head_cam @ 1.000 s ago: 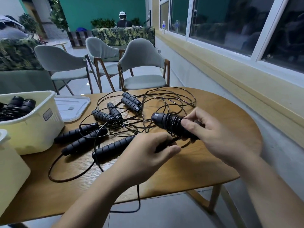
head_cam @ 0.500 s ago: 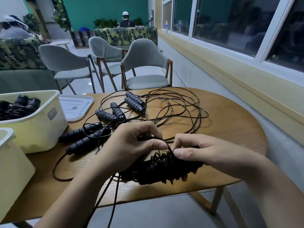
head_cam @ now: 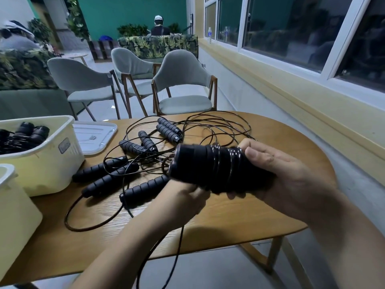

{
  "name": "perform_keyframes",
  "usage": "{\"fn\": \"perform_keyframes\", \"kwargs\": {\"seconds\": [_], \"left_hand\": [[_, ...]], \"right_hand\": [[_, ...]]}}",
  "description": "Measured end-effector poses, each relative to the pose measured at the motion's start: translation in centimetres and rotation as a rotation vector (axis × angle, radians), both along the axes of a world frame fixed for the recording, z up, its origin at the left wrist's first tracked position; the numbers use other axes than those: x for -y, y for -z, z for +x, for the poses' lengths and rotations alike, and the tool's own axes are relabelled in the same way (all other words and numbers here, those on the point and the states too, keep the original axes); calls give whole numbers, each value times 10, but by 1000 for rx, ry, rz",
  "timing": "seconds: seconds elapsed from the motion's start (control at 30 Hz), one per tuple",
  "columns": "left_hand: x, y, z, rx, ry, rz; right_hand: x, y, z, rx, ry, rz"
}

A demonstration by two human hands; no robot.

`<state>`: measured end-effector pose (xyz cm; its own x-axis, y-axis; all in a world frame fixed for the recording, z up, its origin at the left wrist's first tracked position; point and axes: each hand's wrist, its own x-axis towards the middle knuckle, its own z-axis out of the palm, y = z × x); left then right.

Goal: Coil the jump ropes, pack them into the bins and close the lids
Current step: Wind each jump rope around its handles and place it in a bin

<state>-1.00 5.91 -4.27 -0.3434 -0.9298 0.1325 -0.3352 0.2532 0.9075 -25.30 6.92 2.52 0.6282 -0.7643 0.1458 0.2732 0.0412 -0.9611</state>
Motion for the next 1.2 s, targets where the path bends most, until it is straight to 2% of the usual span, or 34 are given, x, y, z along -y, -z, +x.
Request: {"fn": "perform_keyframes", "kwargs": {"seconds": [0.13, 0.4, 0.53, 0.7, 0.9, 1.03, 1.2], "left_hand": [[-18, -15, -23, 41, 23, -13], [-21, -23, -29, 329, 28, -125], [-23, -26, -28, 433, 49, -143], [-23, -27, -19, 494, 43, -297], [-19, -32, -7, 449, -7, -432], [-15, -35, 2, 427, -34, -531], [-10, -40, 14, 297, 19, -472]], "right_hand": [[3, 0, 1, 11, 219, -18], [5, 8, 6, -103, 458, -168], [7, 12, 7, -269, 589, -312], [13, 17, 7, -550, 720, -518], [17, 25, 7, -810, 602, -593], [12, 22, 13, -933, 407, -548], [4, 15, 13, -985, 175, -469]]}}
